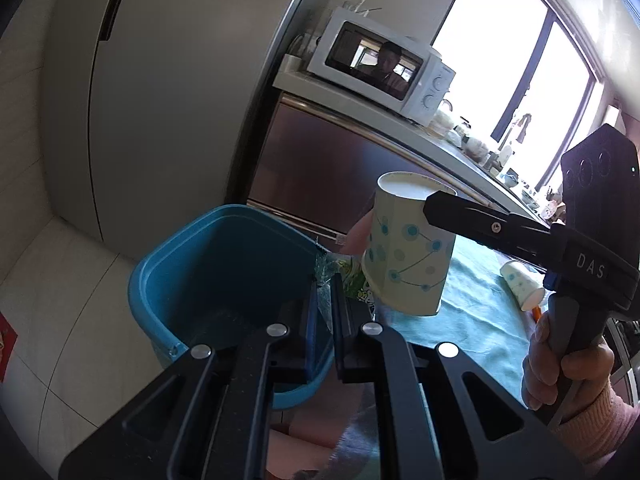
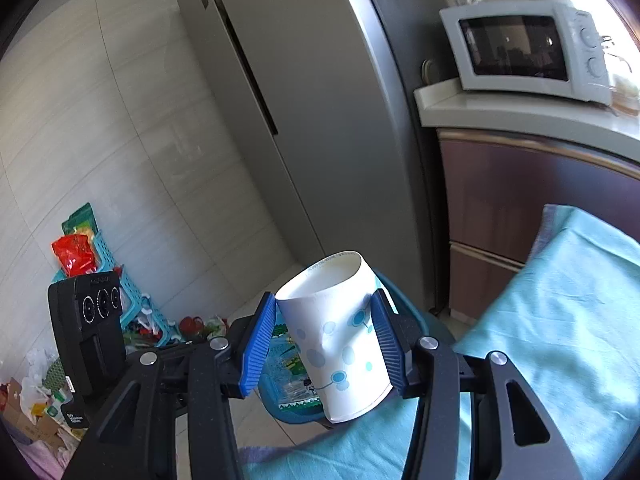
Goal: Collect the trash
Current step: 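Carry the cup to the teal bin and open the right gripper while the left gripper drops the green wrapper, then grasp a white tissue with the left gripper while the right gripper grasps another tissue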
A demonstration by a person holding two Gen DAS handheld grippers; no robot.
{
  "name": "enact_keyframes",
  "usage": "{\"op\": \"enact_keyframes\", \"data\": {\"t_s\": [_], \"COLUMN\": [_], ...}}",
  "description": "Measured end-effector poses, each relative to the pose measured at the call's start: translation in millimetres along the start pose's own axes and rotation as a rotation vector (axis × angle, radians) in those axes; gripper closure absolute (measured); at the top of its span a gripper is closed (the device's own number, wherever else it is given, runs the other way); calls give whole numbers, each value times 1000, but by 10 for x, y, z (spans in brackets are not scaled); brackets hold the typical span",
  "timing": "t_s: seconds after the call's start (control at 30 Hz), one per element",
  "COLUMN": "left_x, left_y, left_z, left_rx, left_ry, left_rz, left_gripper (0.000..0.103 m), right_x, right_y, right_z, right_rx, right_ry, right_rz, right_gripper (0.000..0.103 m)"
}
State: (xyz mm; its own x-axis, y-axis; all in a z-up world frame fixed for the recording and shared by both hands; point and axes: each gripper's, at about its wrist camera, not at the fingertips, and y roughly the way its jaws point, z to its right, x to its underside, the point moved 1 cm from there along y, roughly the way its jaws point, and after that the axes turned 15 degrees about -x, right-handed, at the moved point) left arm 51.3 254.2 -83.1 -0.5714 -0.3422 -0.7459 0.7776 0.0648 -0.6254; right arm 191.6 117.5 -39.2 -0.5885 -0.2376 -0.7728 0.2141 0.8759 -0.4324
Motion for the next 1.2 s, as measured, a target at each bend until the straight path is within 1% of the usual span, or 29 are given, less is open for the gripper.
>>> {"op": "enact_keyframes", "data": {"t_s": [0.23,0.33,0.4,0.47,0.53,0.57,0.6,0.67,0.77,0.83,0.9,1.03,1.17,1.2], "left_x": [25,34,61,62,86,100,105,142,176,170,196,145,185,218], "left_y": [310,430,505,599,684,730,778,795,756,668,534,249,19,-30], "left_z": [-218,-245,-241,-229,-223,-224,-225,-247,-262,-228,-193,118,592,745], "left_rx": [-78,-92,-95,-114,-111,-123,-131,-142,-138,-137,-127,-45,74,116], "left_ry": [-40,-53,-56,-60,-60,-60,-59,-61,-73,-66,-49,16,122,156], "left_rz": [-45,-66,-83,-99,-120,-131,-139,-145,-137,-112,-79,-10,25,26], "left_gripper": [96,96,95,94,88,86,84,84,84,77,73,63,58,56], "right_x": [30,56,75,107,131,135,143,162,173,188,199,271,423,474], "right_y": [541,722,775,736,677,672,635,559,401,242,66,-386,-957,-1118], "right_z": [97,147,175,162,139,170,176,209,211,175,134,77,60,60], "right_rx": [39,56,50,43,46,45,42,38,32,34,38,67,121,138], "right_ry": [16,30,50,55,55,59,66,80,88,76,64,48,55,58], "right_rz": [-117,-160,-179,-175,-166,-162,-156,-146,-124,-101,-75,-16,56,76], "right_gripper": [56,56,56,56,56,56,56,56,55,54,49,46,45,44]}}
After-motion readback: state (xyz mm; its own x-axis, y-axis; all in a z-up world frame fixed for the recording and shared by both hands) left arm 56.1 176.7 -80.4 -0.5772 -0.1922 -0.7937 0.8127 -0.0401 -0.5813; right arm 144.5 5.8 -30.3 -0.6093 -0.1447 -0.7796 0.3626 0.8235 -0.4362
